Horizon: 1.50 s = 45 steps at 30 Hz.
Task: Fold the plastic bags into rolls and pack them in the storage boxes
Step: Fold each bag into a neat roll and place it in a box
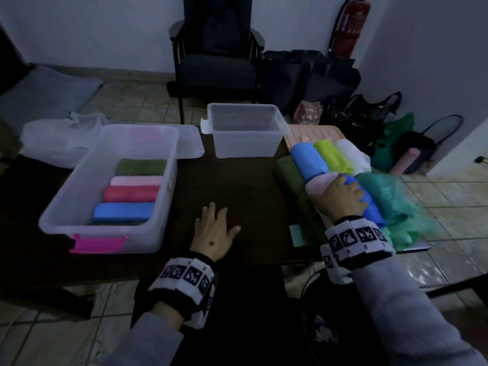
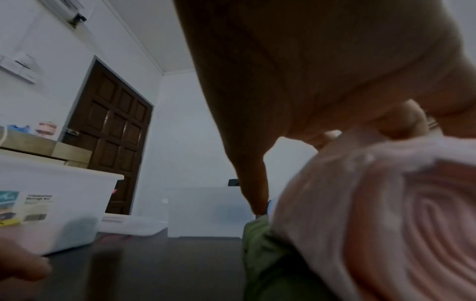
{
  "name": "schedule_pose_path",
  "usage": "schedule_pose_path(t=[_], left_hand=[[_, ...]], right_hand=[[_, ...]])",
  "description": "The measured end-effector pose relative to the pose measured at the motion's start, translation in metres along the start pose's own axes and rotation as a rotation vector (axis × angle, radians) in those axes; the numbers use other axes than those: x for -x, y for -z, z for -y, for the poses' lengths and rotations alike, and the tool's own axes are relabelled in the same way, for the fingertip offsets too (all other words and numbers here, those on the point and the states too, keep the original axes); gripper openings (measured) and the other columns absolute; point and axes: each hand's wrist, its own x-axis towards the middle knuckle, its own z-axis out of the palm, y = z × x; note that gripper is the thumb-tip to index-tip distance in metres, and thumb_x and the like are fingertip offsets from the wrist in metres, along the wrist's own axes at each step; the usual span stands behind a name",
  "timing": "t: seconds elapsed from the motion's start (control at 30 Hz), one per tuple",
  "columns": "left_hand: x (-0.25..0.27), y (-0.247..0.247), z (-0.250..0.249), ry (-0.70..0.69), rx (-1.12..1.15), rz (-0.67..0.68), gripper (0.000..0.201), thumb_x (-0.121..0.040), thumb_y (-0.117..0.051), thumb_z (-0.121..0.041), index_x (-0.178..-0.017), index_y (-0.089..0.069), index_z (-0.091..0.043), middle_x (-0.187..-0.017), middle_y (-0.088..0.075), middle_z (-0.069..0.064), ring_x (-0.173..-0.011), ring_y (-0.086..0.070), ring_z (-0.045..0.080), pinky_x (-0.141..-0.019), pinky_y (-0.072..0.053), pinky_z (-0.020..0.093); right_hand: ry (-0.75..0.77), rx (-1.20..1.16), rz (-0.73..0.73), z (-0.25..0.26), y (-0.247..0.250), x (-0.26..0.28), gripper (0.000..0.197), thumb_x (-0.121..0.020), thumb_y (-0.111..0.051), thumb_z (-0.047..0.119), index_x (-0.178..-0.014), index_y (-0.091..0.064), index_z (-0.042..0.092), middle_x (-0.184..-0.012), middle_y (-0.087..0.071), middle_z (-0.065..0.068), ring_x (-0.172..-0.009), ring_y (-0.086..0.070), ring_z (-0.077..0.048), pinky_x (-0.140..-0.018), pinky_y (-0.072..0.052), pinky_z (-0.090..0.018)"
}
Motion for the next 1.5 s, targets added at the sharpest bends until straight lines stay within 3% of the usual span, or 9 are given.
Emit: schedule_pose_path(t=[0.17,0.43,0.63,0.9,1.1,1.23,1.33,1.4,1.5], left_hand=[[-0.01,-0.013,0.021,0.043,-0.095,-0.081,0.067,-0.097,-0.027,-0.053,-0.151,0.0,-0.023,-0.157,0.016,0.008,-0.144,0.017,0.025,-0.116,0.007,0.044],[-0.009,-0.022,0.03,0.057,-0.198,-0.148,0.066,-0.096,-0.017,-0.056,-0.151,-0.003,-0.023,-0.158,0.008,0.008,-0.146,0.011,0.024,-0.117,0.005,0.044],[-0.008,-0.022,0.033,0.042,-0.2,-0.169,0.065,-0.097,-0.02,-0.055,-0.151,-0.003,-0.024,-0.159,0.008,0.008,-0.146,0.011,0.024,-0.118,0.004,0.044],[-0.009,-0.028,0.036,0.017,-0.188,-0.229,0.065,-0.097,-0.022,-0.054,-0.151,-0.004,-0.023,-0.158,0.007,0.01,-0.146,0.011,0.025,-0.117,0.005,0.044],[-0.008,-0.006,0.035,0.002,-0.007,-0.021,0.092,-0.083,-0.045,-0.068,-0.151,-0.002,-0.022,-0.158,0.014,0.008,-0.144,0.018,0.023,-0.115,0.01,0.043],[0.002,-0.002,0.018,-0.118,0.145,-0.028,0.112,-0.065,-0.065,-0.069,-0.15,-0.012,-0.018,-0.158,-0.01,0.004,-0.145,-0.007,0.023,-0.118,-0.013,0.043],[0.001,0.002,0.003,-0.115,0.327,-0.064,0.077,-0.075,-0.069,-0.051,-0.138,-0.035,-0.021,-0.136,-0.046,0.0,-0.127,-0.045,0.023,-0.101,-0.04,0.035],[-0.008,0.008,0.003,0.019,0.445,-0.135,0.045,-0.094,-0.048,-0.04,-0.133,-0.045,-0.019,-0.129,-0.054,0.005,-0.115,-0.054,0.024,-0.088,-0.042,0.03],[-0.016,0.02,0.015,0.133,0.486,-0.343,0.044,-0.101,-0.029,-0.034,-0.119,-0.059,-0.006,-0.124,-0.058,0.02,-0.112,-0.054,0.035,-0.091,-0.042,0.036]], right_hand=[[-0.013,0.021,-0.002,0.0,-0.011,0.0,0.057,-0.089,-0.058,0.029,-0.13,-0.038,-0.006,-0.136,-0.035,-0.025,-0.127,-0.035,-0.04,-0.099,-0.034,-0.047],[0.074,0.011,0.004,0.017,-0.004,0.006,0.062,-0.089,-0.06,0.027,-0.133,-0.031,-0.005,-0.136,-0.037,-0.025,-0.12,-0.044,-0.044,-0.094,-0.038,-0.047],[0.132,-0.068,0.362,0.071,-0.019,0.025,0.06,-0.089,-0.059,0.03,-0.138,-0.031,0.008,-0.138,-0.043,-0.015,-0.125,-0.044,-0.033,-0.1,-0.038,-0.043],[0.167,0.041,0.308,0.091,-0.066,0.062,0.06,-0.087,-0.062,0.024,-0.134,-0.029,0.007,-0.137,-0.037,-0.015,-0.128,-0.037,-0.032,-0.099,-0.036,-0.046],[0.032,-0.196,0.492,0.094,-0.063,0.048,0.09,-0.084,-0.048,0.064,-0.148,-0.015,0.009,-0.15,-0.023,-0.019,-0.137,-0.026,-0.037,-0.11,-0.025,-0.048],[-0.07,-0.455,0.676,0.103,-0.053,0.041,0.072,-0.095,-0.025,0.059,-0.146,-0.027,0.008,-0.146,-0.034,-0.021,-0.131,-0.038,-0.038,-0.108,-0.034,-0.05],[-0.153,-0.597,0.72,0.104,-0.045,0.048,0.049,-0.101,-0.035,0.032,-0.135,-0.04,-0.003,-0.135,-0.047,-0.025,-0.122,-0.049,-0.039,-0.098,-0.045,-0.043],[0.0,-0.561,0.725,0.093,-0.048,0.051,0.037,-0.098,-0.039,0.013,-0.128,-0.047,-0.007,-0.13,-0.051,-0.029,-0.118,-0.052,-0.042,-0.09,-0.048,-0.043],[0.421,-0.202,0.436,0.078,-0.048,0.052,0.034,-0.092,-0.046,0.008,-0.126,-0.048,0.004,-0.129,-0.05,-0.016,-0.117,-0.05,-0.033,-0.096,-0.044,-0.041]])
